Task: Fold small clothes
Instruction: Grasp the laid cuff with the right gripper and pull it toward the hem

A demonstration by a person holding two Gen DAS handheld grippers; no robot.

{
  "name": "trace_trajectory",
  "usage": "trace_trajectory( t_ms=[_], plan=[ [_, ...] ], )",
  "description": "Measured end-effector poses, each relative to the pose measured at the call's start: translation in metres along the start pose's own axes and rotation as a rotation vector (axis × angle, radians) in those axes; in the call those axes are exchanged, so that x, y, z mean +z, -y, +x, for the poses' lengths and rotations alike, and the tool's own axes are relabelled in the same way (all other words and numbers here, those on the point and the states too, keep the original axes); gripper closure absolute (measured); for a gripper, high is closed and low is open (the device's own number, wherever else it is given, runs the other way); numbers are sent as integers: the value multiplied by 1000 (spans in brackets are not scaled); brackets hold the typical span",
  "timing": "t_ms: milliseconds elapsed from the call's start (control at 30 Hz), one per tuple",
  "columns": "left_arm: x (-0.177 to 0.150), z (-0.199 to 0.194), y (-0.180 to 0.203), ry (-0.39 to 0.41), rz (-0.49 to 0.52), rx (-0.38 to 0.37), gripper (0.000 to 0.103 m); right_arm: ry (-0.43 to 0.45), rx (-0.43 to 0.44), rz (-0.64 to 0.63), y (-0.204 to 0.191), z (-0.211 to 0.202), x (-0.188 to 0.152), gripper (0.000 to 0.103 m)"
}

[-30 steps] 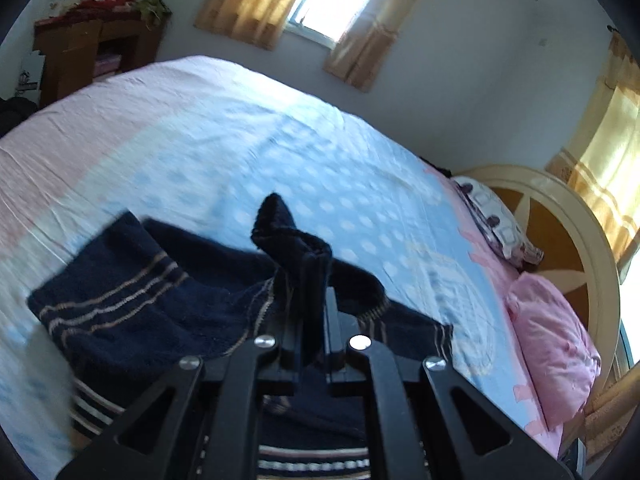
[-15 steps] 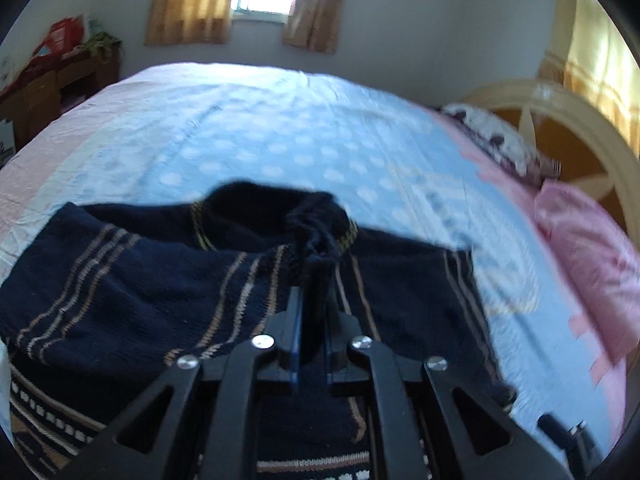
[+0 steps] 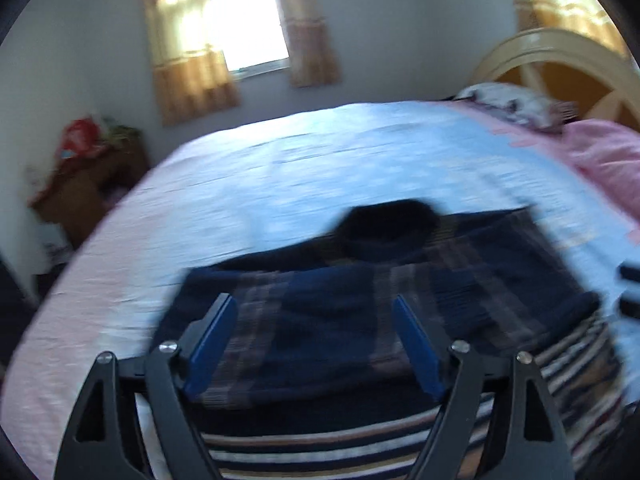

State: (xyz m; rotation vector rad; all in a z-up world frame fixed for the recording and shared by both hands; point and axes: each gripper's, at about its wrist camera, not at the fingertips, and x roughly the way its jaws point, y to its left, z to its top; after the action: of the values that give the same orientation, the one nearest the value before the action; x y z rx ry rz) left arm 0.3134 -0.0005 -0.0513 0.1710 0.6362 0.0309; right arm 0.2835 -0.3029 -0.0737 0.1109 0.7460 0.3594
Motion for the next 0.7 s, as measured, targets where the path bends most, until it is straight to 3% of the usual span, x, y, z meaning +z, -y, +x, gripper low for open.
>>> trace_trajectory(
  t_ms=[100, 267, 333, 433, 500, 567, 633, 700],
  plan=[
    [-9, 16, -52, -41, -58, 107, 20, -39, 52, 11, -11, 22, 19, 19],
    [-30, 50, -122, -114, -165, 293, 20, -195, 160, 86, -23, 94, 36, 19],
    [-40, 63, -139, -164, -206, 305, 20, -227, 155, 128, -24, 116, 36, 21],
    [-51, 72, -146, -189, -237, 293, 20, -286, 170, 195, -24, 145, 29, 33],
    [-55, 75, -142, -199, -236, 267, 20, -273, 165, 191, -28, 149, 30, 35],
    [-57, 77, -135, -197, -221, 251, 20, -275, 178, 181, -33, 152, 31, 49],
    [-56, 79, -126, -196, -194, 237, 20, -285, 183, 165, -38, 155, 33, 50],
    [-56, 82, -122, -197, -177, 220, 20, -295, 174, 140, -44, 158, 34, 60]
  ],
)
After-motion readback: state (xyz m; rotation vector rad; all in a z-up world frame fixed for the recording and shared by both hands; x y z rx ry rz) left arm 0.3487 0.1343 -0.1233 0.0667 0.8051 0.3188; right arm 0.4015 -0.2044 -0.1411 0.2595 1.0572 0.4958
